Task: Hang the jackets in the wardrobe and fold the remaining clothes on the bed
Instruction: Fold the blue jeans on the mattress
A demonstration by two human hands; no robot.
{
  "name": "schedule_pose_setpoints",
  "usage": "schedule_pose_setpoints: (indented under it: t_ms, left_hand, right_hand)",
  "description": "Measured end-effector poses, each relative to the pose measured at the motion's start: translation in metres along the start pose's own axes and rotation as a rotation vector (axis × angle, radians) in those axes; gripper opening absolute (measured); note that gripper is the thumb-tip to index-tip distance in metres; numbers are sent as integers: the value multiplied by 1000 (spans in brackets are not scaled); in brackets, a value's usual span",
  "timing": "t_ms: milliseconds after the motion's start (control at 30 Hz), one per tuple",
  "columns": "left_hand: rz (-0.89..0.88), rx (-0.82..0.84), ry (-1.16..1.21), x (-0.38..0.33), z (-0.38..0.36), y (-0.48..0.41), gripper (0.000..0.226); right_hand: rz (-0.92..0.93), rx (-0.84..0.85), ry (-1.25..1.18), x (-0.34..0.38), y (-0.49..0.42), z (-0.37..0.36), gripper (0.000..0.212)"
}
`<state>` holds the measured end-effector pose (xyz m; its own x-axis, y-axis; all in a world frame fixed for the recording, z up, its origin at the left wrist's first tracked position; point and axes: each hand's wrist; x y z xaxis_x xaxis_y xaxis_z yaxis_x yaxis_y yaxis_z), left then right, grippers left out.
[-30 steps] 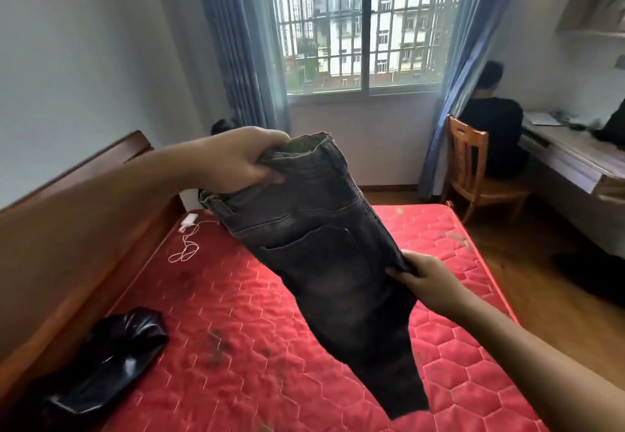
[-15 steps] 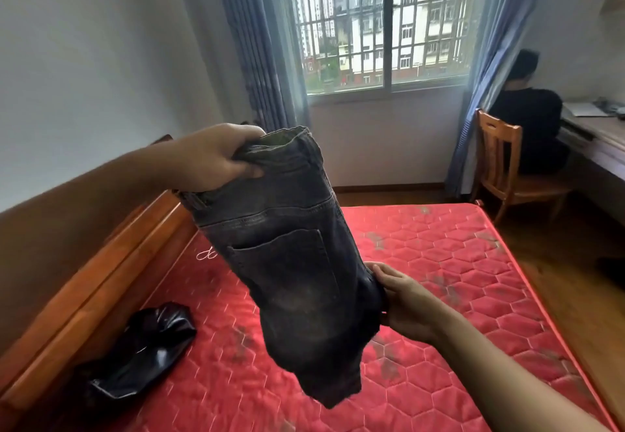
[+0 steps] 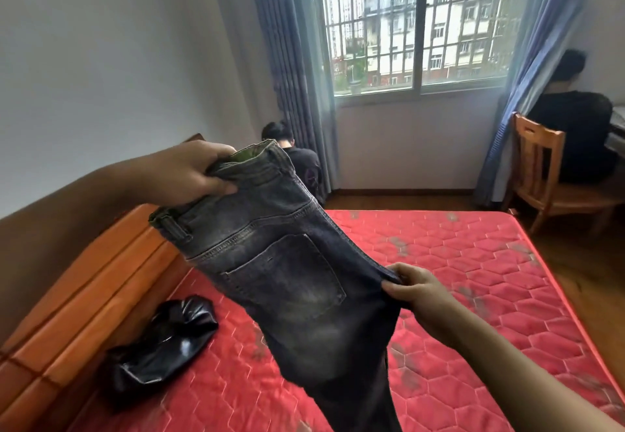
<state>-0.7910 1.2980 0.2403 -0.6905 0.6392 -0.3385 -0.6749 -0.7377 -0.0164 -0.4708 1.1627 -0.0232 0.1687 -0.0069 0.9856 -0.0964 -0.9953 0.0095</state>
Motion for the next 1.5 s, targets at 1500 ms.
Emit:
schedule_pose_setpoints:
  t_ms: [1500]
  left_hand:
    - [-198, 45, 393, -17, -93, 15, 21]
  right_hand:
    - [557, -145, 212, 131, 51, -42, 26]
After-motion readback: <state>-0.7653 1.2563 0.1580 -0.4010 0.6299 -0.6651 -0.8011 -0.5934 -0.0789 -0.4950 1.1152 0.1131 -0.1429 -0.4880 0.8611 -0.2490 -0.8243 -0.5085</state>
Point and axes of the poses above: each hand's wrist, its own y-axis away from the middle knuckle, its own z-axis out of the back of the hand, x = y × z, and after that the axes turned 6 degrees about z, right-handed
